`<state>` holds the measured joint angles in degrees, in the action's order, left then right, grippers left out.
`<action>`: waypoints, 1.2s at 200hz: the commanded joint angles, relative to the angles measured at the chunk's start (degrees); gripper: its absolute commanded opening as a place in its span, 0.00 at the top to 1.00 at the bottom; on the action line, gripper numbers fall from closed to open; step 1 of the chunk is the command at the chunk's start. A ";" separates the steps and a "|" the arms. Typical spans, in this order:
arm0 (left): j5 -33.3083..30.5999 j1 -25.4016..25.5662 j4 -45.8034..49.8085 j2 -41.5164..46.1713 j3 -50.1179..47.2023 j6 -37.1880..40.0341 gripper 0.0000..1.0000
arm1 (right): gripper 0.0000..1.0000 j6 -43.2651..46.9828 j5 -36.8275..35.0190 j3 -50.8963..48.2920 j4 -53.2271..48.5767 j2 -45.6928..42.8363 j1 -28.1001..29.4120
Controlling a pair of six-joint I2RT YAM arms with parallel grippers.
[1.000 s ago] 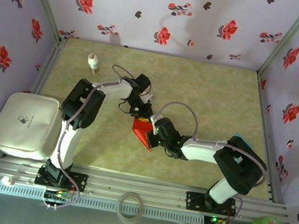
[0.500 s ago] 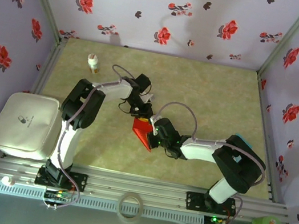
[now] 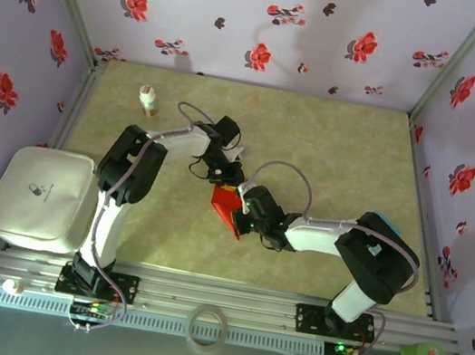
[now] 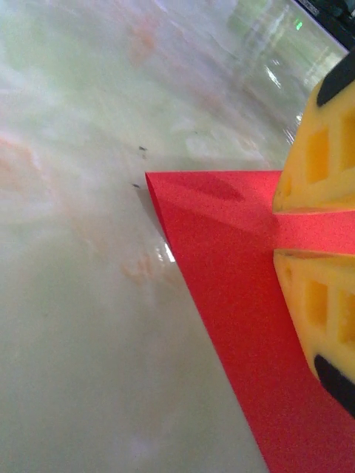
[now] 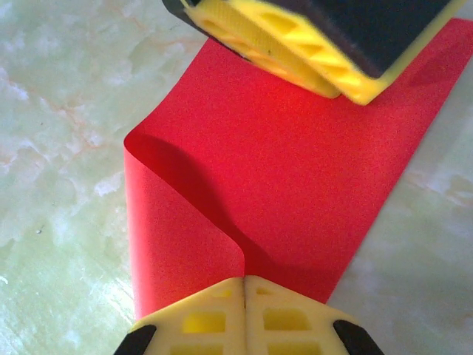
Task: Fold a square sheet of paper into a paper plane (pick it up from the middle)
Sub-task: Third fold the triangle at the center of the table.
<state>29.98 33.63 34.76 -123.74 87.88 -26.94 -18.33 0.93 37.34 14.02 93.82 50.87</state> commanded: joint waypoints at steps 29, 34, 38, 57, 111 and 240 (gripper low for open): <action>-3.24 -2.84 -7.55 8.92 -6.64 -7.18 0.76 | 1.00 -2.59 0.92 -0.57 3.72 0.75 -0.45; -3.35 -2.95 -7.79 9.51 -7.42 -7.44 0.77 | 1.00 -2.63 0.99 -0.55 3.81 0.75 -0.38; -3.56 -3.10 -7.76 9.84 -7.95 -7.59 0.77 | 1.00 -2.67 1.00 -0.47 3.74 0.75 -0.42; -3.53 -3.19 -7.65 10.47 -10.24 -7.94 0.78 | 1.00 -2.68 1.05 -0.26 3.64 0.86 -0.43; -1.54 -3.13 -8.68 7.51 -11.41 -7.50 0.83 | 1.00 -2.42 1.49 0.10 3.79 1.03 -0.45; -2.62 -2.60 -3.53 1.22 -7.20 -2.33 0.86 | 1.00 0.48 0.91 1.44 0.98 0.69 -2.65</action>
<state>28.60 30.63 28.73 -119.90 80.27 -30.89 -19.42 1.93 37.34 16.36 93.89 48.90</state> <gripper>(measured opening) 0.142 0.047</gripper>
